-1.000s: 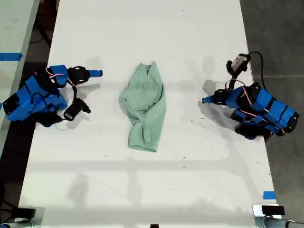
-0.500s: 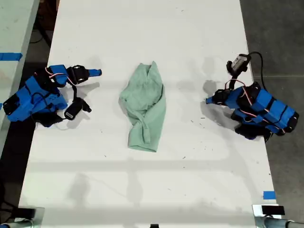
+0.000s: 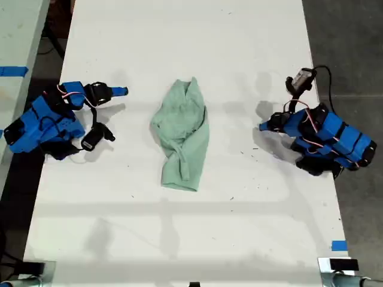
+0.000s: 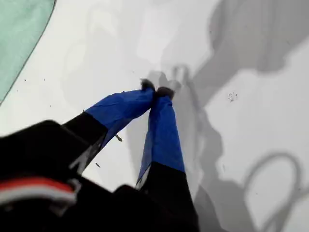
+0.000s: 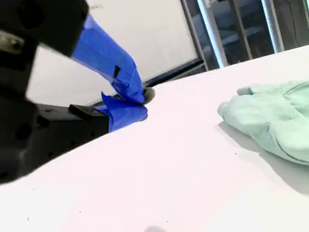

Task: Fold t shirt

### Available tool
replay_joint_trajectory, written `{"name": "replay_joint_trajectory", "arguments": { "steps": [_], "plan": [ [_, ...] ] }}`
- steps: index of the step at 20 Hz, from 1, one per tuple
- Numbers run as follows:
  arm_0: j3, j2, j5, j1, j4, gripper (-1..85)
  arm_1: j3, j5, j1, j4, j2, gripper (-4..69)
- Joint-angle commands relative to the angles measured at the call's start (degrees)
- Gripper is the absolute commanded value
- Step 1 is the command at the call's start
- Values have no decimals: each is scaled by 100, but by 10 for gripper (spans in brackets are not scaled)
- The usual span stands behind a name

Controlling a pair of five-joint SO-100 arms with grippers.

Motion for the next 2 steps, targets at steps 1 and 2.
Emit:
{"name": "replay_joint_trajectory", "arguments": {
  "steps": [1, 2],
  "plan": [
    [141, 44, -132, -70, 18, -2, 237, 70, -158, 18, 79, 13],
    [141, 44, -132, -70, 18, -2, 237, 70, -158, 18, 79, 13]
  ]
}}
